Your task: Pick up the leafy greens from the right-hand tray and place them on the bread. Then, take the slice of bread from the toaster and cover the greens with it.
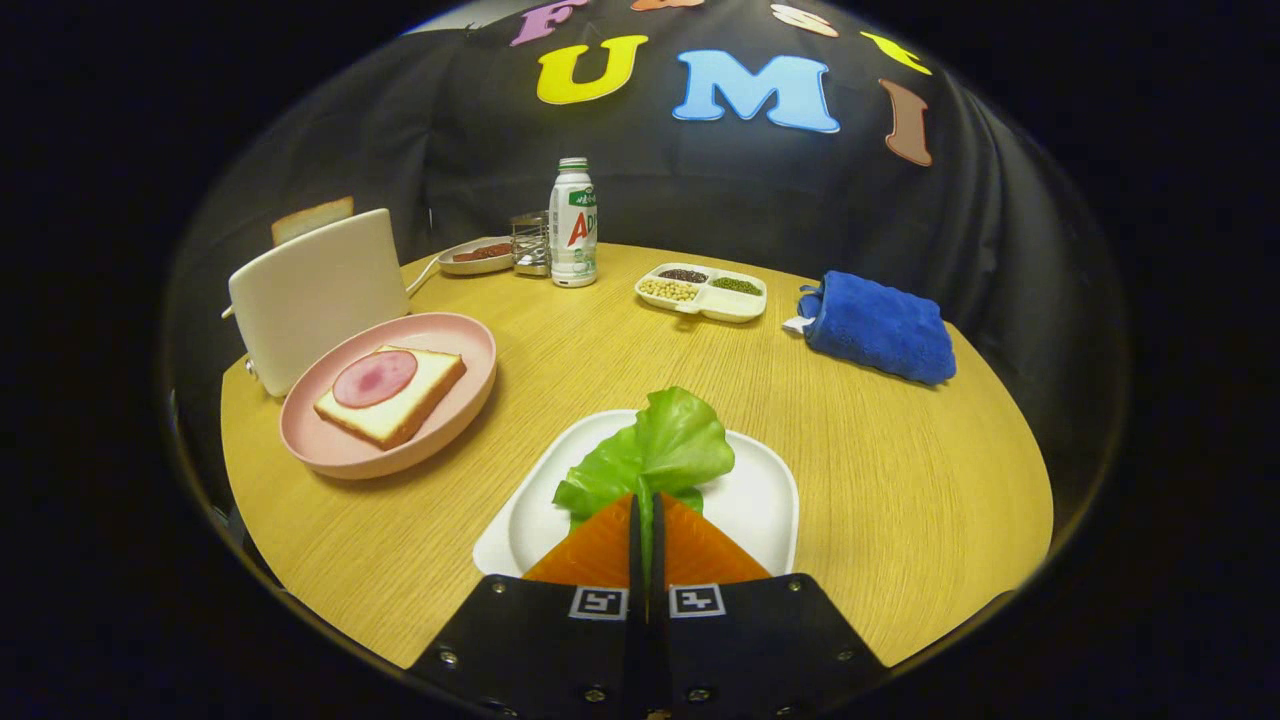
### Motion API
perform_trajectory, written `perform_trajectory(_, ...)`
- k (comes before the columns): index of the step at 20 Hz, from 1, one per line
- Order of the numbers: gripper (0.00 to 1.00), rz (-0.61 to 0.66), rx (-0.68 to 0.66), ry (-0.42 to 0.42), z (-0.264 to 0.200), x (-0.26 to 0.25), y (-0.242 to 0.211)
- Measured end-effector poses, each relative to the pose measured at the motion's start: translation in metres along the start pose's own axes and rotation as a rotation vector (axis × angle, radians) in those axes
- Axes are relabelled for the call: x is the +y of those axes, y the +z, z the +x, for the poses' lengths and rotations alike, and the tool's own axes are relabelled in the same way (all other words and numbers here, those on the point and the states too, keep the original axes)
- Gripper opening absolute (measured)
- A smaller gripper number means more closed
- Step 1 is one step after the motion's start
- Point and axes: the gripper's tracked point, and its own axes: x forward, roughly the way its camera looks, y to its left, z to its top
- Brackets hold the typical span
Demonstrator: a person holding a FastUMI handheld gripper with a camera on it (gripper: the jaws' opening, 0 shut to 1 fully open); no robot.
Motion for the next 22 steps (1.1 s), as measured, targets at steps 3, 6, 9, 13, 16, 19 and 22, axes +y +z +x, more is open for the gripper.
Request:
perform_trajectory(3,0.01,0.015,-0.01,0.018,-0.008,0.01,0.007)
perform_trajectory(6,0.01,-0.001,-0.059,0.025,-0.021,0.02,0.029)
perform_trajectory(9,0.01,-0.016,-0.106,0.06,-0.036,0.041,0.054)
perform_trajectory(13,0.01,-0.032,-0.15,0.134,-0.047,0.082,0.084)
perform_trajectory(16,0.01,-0.039,-0.169,0.193,-0.045,0.115,0.103)
perform_trajectory(19,0.01,-0.038,-0.168,0.258,-0.039,0.15,0.113)
perform_trajectory(22,0.01,-0.013,-0.153,0.322,-0.029,0.181,0.121)
